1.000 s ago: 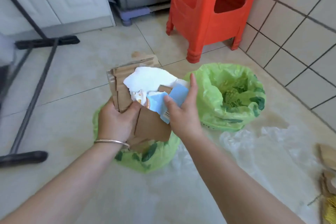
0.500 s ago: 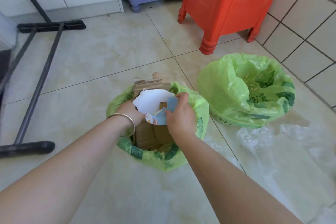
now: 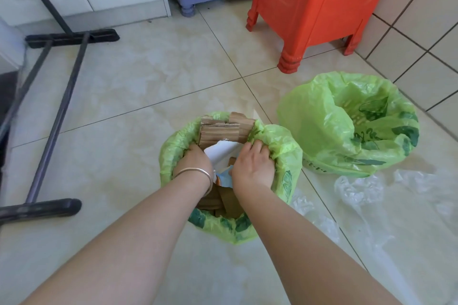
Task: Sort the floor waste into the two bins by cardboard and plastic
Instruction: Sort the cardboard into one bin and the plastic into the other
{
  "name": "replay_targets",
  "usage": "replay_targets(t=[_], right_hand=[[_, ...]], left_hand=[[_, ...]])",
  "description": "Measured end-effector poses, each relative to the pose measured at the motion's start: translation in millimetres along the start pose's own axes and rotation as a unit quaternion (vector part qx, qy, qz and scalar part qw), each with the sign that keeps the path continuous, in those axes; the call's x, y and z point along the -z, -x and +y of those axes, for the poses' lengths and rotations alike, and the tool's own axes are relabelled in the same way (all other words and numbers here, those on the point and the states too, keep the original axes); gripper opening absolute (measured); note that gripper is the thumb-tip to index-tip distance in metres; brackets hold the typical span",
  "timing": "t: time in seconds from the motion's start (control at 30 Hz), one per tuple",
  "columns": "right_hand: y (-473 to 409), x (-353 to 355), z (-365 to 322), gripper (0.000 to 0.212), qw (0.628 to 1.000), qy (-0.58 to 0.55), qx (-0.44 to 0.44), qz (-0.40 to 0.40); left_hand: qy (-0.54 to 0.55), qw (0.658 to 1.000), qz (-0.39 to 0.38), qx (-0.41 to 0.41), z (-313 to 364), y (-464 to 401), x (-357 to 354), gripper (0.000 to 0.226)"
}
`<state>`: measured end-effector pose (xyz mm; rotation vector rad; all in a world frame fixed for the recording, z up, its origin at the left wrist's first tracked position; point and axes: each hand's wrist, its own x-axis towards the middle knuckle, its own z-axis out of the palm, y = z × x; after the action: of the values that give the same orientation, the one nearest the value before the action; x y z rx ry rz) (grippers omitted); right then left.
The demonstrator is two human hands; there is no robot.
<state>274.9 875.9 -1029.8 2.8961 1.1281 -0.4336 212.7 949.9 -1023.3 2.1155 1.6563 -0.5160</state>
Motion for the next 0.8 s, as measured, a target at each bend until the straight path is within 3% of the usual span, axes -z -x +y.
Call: replay_targets(t=[0.1, 0.23, 0.33, 0.4, 0.53, 0.8], right_hand=[[1.3, 6.9, 1.6, 0.042, 0.999, 0.006, -0.003, -0.040], [10.5, 23.7, 9.9, 0.064, 0.997, -0.020, 0.011, -0.075], [24.8, 37.6, 16.8, 0.059, 0.995, 0.009, 0.083, -0.047], [33.3, 46.1, 22.8, 0.046, 0.994, -0.040, 0.102, -0.012], [50.1, 68.0, 58.7, 0.030, 0.985, -0.142, 0.085, 0.055], [108.6, 82.7, 240.4, 0.028, 0.982, -0.165, -0.036, 0.083]], left_hand=[[-0.065, 0.997, 0.024, -0.044, -3.6, 6.5, 8.2, 0.047], [-0.177, 0.982, 0.014, -0.058, -8.6, 19.6, 34.8, 0.045], [-0.325, 0.939, 0.047, -0.105, -6.9, 42.3, 61.0, 0.036], [-0.385, 0.898, 0.117, -0.176, 4.4, 67.9, 76.6, 0.027], [-0.279, 0.884, 0.195, -0.320, 46.0, 112.4, 75.8, 0.022], [-0.145, 0.847, 0.114, -0.498, 163.6, 194.1, -15.0, 0.021]])
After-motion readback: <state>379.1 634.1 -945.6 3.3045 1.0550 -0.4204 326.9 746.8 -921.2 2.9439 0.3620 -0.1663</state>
